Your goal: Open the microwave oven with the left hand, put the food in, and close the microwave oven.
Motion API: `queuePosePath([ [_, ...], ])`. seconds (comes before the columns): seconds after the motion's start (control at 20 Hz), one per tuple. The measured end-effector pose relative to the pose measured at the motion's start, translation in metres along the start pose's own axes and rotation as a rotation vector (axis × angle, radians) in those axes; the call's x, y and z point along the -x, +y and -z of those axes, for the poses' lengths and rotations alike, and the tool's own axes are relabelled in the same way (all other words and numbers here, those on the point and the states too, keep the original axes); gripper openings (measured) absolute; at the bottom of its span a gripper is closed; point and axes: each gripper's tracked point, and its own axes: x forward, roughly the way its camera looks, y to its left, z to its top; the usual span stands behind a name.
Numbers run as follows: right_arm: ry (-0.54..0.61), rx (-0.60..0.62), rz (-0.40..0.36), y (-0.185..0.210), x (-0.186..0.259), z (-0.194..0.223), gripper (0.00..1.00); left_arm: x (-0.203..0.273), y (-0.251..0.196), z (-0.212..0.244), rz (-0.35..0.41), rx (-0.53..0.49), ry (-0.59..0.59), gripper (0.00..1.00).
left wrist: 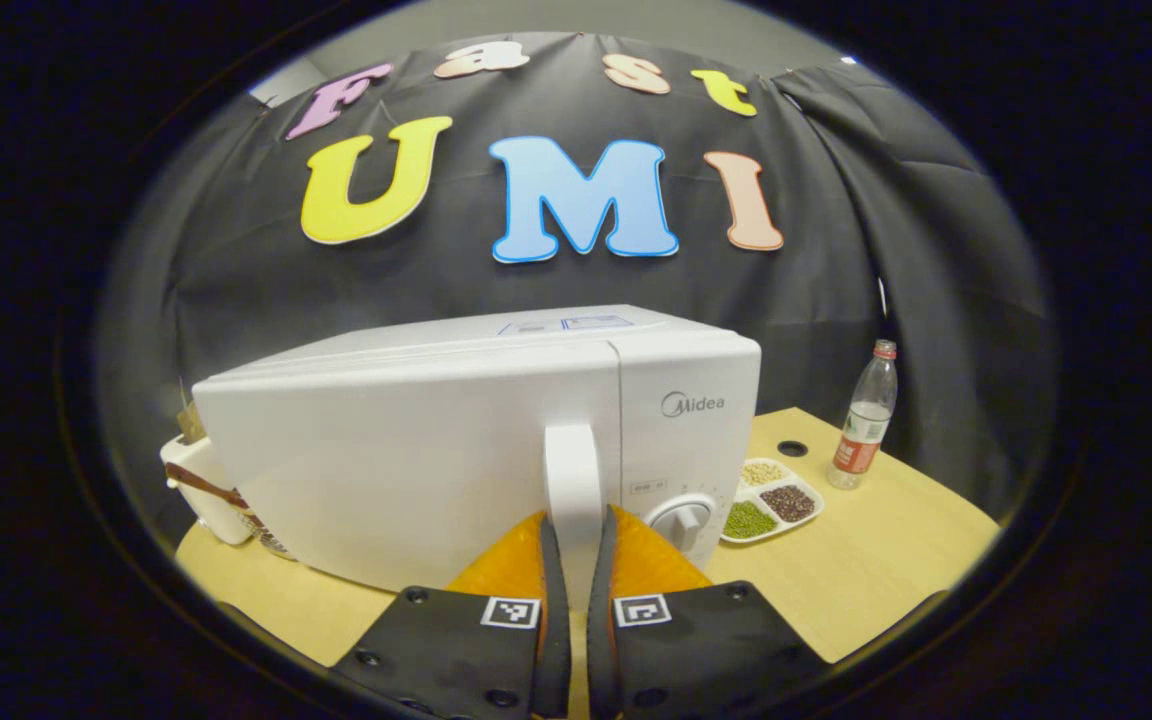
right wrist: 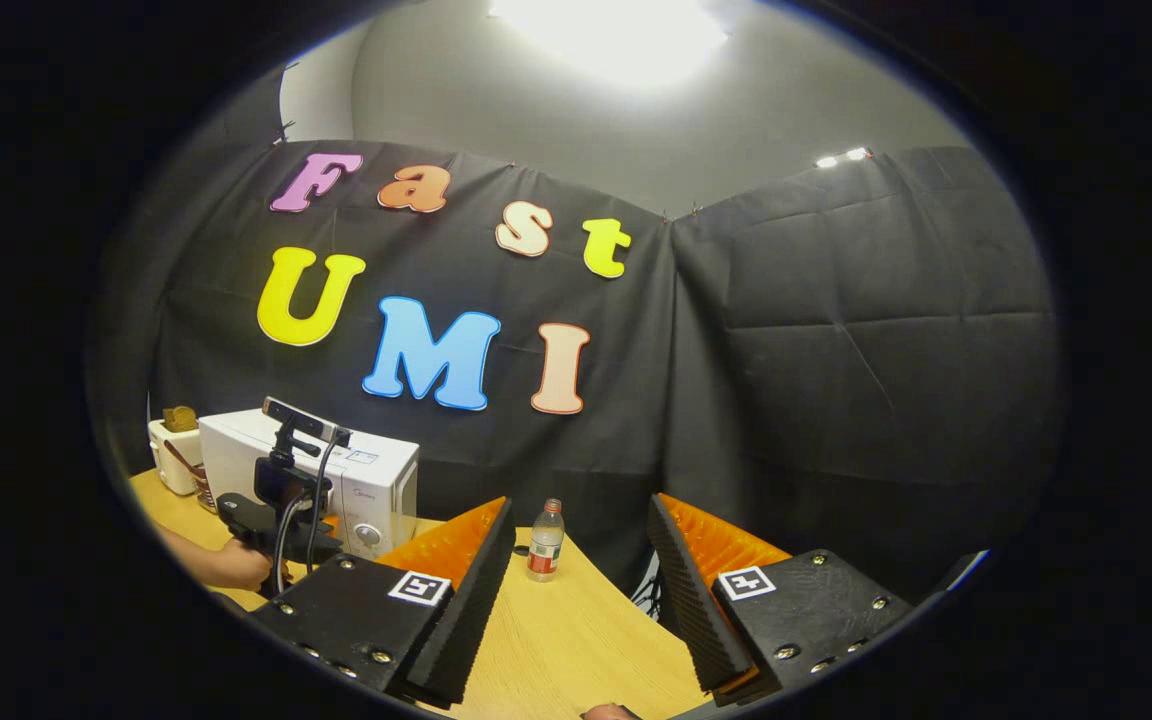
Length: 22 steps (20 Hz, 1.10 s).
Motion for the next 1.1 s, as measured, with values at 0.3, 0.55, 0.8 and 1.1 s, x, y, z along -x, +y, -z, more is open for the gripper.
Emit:
queuePosePath([
  [0.3,-0.003,-0.031,-0.031,-0.010,-0.004,0.002,0.82,0.050,0.005,0.013,-0.032,-0.014,-0.014,0.12],
  [0.55,-0.034,-0.063,-0.106,-0.008,0.000,-0.001,0.82,0.085,0.016,0.026,-0.052,-0.002,0.006,0.12],
  [0.8,-0.051,-0.081,-0.223,-0.003,0.016,0.002,0.82,0.132,0.037,0.041,-0.138,0.011,0.012,0.12],
  [1.1,-0.076,-0.090,-0.339,0.007,0.035,-0.002,0.82,0.180,0.069,0.056,-0.236,0.030,0.028,0.12],
])
